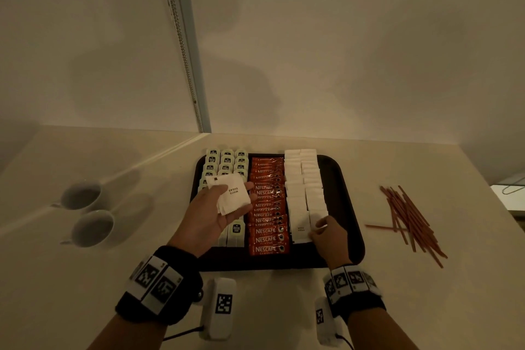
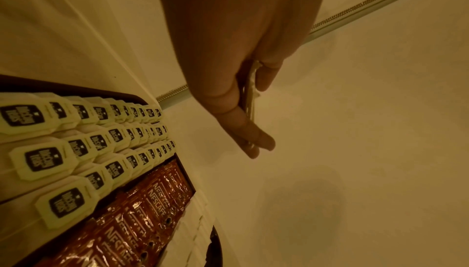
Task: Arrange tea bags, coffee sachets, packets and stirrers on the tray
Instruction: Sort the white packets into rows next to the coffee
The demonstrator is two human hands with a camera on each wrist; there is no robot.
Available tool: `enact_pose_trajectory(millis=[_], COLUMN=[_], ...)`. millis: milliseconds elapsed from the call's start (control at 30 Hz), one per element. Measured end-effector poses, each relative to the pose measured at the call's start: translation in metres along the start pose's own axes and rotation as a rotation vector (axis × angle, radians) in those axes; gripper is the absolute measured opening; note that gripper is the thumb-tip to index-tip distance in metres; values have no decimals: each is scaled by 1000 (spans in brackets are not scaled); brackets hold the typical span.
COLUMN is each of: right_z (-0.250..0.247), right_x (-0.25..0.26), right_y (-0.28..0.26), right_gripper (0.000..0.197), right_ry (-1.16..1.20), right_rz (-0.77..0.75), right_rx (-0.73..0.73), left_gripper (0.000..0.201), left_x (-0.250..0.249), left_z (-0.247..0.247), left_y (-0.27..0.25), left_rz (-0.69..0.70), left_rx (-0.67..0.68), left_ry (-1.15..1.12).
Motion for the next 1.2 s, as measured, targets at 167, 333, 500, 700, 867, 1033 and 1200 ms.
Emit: enact_pose_trajectory(millis=[167, 333, 500, 700, 867, 1033, 1200], right_z=[-12, -41, -44, -40, -27, -33, -41], right_x=[36, 144, 184, 172, 166, 164, 159], right_y=[-12, -51, -61, -60, -70, -68, -61], right_gripper=[18, 25, 19, 1, 20, 17, 14], right_ry=[-53, 285, 184, 767, 709, 690, 689], right_rz=[-148, -544, -657, -344, -344, -400, -405], right_rx=[0, 188, 283, 476, 523, 436, 390], left_gripper=[28, 11, 14, 32, 26, 22, 23], left_x=[-1, -3, -6, -15, -26, -29, -24], left_z=[-4, 2, 13, 19, 25, 27, 31], left_y=[3, 4, 2, 3, 1, 3, 8], left_rz=[52, 146, 238, 325, 431, 445, 395], left_rx=[-89, -101, -44, -34, -103, -122, -55], left_ry=[124, 421, 560, 549, 581, 709, 716])
Point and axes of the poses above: each hand's wrist, its own y-axis towards the middle knuckle, its own z-axis out of the palm, x = y × z, the point moved 6 cm from there along y, towards the middle knuckle, and after that the axes turned 3 degrees about -y, right-handed, at the moved point
